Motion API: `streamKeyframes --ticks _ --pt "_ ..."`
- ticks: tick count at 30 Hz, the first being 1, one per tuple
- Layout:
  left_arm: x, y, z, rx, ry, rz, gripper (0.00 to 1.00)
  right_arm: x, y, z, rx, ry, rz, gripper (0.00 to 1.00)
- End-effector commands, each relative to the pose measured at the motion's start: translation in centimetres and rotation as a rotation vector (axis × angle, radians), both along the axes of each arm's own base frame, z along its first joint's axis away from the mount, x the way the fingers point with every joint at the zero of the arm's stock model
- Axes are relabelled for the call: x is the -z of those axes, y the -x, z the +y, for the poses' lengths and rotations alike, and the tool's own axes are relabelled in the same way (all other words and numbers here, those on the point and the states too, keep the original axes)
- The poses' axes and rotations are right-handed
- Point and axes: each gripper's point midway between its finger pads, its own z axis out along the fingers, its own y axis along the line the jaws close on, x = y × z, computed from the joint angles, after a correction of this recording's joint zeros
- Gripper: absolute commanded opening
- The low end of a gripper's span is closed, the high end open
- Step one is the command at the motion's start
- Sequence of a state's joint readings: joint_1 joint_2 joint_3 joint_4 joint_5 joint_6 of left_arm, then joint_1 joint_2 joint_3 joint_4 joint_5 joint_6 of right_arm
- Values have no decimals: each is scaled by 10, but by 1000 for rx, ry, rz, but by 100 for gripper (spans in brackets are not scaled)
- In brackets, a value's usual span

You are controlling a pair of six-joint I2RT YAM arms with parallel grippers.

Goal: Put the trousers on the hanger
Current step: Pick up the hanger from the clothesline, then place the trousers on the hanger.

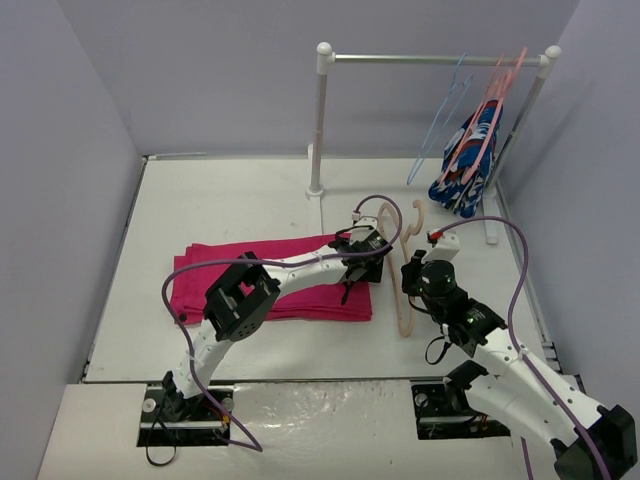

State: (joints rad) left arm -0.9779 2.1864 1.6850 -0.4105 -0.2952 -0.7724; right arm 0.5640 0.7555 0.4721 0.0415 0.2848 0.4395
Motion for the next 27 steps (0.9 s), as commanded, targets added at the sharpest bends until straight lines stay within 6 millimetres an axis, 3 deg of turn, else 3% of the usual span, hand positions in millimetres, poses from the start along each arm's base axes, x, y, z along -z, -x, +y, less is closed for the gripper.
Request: streamKeyframes --ticks 1,5,8,12,18,22,27 --pt "-7 6 -2 -37 6 28 63 -22 -12 2 31 -43 -83 0" --pt "6 10 2 -45 -11 61 33 -24 -11 8 -1 -53 -89 0" --pt "10 12 1 -36 9 81 0 -24 -11 15 -36 -70 -94 0" --pt "-8 7 -2 -12 95 62 0 -23 -12 26 -84 -102 -104 0" --pt "-60 -2 10 -8 237 -7 0 -20 -14 40 -134 -135 -123 0" --pt "-98 -2 7 12 315 -53 0 -15 -14 47 -163 -150 -130 0" --pt "-124 -3 3 20 372 -80 0 -14 -12 58 -201 -178 -137 0"
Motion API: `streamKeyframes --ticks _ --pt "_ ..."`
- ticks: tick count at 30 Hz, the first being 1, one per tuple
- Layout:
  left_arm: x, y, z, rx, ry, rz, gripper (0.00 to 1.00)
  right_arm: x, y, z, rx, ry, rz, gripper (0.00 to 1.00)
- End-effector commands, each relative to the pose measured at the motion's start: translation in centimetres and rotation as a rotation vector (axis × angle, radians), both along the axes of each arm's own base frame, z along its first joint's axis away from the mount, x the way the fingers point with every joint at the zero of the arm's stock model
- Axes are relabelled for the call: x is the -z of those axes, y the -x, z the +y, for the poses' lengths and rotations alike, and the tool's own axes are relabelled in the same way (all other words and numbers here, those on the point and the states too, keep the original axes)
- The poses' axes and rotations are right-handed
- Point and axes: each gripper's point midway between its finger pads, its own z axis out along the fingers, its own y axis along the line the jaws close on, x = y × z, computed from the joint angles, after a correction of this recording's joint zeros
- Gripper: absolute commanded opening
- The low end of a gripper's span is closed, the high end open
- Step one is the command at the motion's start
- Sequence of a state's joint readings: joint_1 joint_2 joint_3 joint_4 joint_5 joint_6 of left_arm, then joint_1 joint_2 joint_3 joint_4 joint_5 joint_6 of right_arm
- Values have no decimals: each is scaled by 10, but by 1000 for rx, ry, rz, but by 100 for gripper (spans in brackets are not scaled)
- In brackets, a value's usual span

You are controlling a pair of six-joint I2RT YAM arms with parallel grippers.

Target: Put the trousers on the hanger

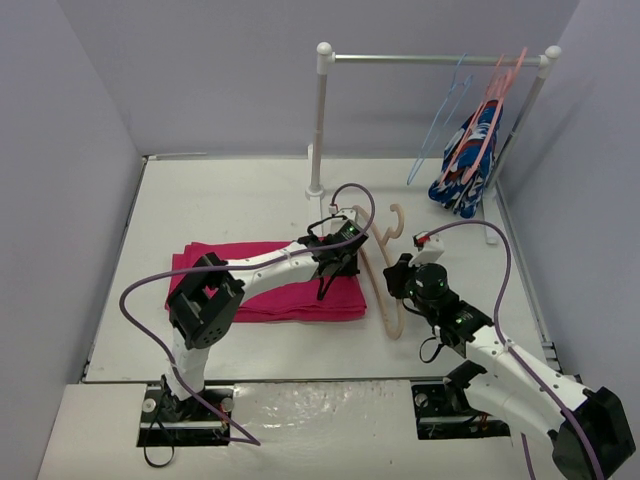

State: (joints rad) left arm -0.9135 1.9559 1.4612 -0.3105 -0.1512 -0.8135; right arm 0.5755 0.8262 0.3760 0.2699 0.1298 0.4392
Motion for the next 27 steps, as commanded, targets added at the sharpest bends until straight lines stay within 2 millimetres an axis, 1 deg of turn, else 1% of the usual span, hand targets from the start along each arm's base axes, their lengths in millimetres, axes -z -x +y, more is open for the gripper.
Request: streamKeyframes --ticks 1,8,11,14,18,20,23,26,27 --pt "-85 -14 -25 19 200 -127 0 -33 -9 23 -53 -103 -122 0" --pt "-97 -21 -36 24 231 -141 0 -44 -7 34 -78 -137 -144 0" --pt "-104 -26 -36 -7 244 -161 0 -48 -6 38 -84 -153 -146 0" --pt "-111 -33 -33 -53 257 -192 0 -48 -4 41 -85 -161 -144 0" --pt "-119 -40 -39 -90 315 -216 0 -46 -3 45 -87 -171 -137 0" --pt "-119 -43 -40 -108 334 -224 0 -46 -3 48 -87 -180 -135 0" --pt "-111 -48 -44 -138 383 -234 0 -46 -2 53 -95 -190 -134 0" --pt "-113 -51 -49 -133 436 -273 0 -45 -4 52 -84 -188 -134 0" --pt "-113 -50 -49 -124 450 -282 2 -43 -4 51 -80 -184 -131 0"
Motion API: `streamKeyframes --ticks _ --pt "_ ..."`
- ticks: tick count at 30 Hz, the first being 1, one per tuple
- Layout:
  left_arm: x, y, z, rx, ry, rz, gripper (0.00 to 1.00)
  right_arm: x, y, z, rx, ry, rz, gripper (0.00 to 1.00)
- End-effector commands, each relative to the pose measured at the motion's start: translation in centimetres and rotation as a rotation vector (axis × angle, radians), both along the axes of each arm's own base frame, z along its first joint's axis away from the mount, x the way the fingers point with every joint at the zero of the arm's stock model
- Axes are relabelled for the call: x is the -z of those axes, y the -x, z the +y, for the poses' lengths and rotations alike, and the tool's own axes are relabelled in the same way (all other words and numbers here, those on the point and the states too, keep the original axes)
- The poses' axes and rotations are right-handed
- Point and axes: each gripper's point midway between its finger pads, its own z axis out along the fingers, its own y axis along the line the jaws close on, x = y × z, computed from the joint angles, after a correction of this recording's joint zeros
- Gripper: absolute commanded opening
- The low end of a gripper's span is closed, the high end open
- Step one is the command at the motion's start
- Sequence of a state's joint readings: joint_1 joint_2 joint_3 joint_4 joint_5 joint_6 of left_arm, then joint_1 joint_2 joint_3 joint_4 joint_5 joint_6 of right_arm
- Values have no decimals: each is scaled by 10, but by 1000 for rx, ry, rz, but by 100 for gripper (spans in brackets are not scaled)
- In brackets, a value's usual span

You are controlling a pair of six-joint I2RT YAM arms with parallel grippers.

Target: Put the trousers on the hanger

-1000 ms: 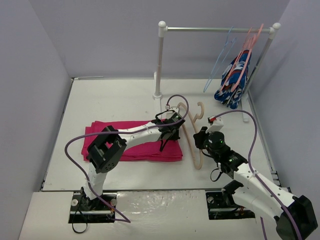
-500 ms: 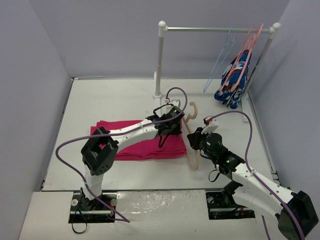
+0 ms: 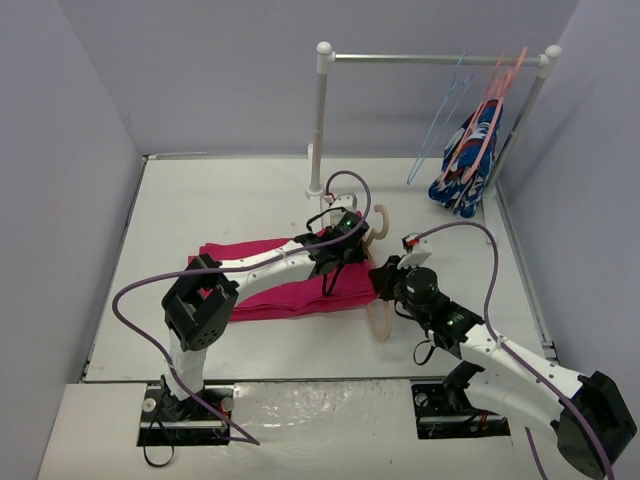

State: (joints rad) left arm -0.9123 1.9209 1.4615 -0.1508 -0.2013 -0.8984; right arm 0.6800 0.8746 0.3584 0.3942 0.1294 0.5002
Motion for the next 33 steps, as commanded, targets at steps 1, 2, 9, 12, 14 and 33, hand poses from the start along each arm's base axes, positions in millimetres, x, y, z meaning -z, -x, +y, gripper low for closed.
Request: streamKeyframes --ticks 1,2,9,12,14,33 --pt "-71 -23 -26 -19 271 -186 5 -34 -11 13 9 -95 -99 0" --pt "-71 -21 -25 -8 271 -195 10 -33 -11 12 11 -91 -96 0" --pt "-65 -5 -2 50 187 -205 37 -23 -13 12 9 -57 -86 0" --pt "-66 4 14 68 146 -213 45 -14 -14 15 -6 -46 -72 0" --pt "-71 12 26 71 134 -221 50 -11 -14 17 -13 -42 -70 0" --pt "-127 21 54 457 125 -617 54 8 -12 37 -100 36 -37 0"
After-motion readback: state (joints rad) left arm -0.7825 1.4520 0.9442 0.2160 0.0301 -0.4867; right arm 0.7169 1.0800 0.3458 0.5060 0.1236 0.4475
